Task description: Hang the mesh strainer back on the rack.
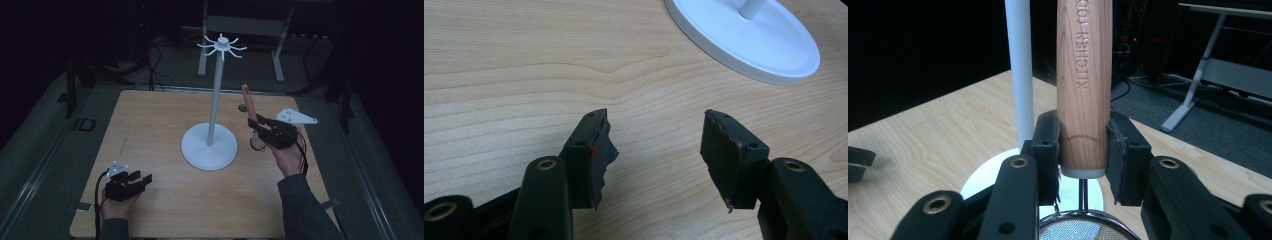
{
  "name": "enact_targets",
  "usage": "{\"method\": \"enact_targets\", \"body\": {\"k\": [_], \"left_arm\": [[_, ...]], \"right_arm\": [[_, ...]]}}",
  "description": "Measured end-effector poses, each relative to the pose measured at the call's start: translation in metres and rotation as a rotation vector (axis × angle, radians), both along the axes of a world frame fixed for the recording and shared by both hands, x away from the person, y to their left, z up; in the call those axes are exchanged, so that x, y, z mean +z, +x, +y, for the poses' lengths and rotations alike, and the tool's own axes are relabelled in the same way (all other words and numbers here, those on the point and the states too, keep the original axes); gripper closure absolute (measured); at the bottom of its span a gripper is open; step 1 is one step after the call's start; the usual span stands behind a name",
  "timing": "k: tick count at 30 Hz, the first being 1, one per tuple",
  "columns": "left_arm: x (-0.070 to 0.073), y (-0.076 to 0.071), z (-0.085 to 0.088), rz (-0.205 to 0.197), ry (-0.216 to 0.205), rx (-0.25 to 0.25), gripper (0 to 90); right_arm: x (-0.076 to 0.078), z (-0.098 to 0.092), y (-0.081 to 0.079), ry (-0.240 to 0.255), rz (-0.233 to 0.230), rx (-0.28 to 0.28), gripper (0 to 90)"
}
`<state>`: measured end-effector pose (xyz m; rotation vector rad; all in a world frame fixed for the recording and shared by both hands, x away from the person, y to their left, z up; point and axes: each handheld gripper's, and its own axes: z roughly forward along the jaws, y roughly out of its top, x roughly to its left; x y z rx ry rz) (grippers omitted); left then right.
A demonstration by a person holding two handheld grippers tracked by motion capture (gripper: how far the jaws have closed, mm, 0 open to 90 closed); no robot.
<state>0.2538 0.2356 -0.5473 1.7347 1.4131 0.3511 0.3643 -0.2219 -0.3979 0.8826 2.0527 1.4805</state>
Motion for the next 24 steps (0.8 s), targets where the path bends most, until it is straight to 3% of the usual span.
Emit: {"method": "enact_targets", "body": {"k": [24], "left_arm": [[0.0, 0.0, 0.0, 0.0, -0.002, 0.0, 45.4]], "right_arm": [[0.017, 0.006, -0.006, 0.069, -0.036, 0.032, 69.2]]}}
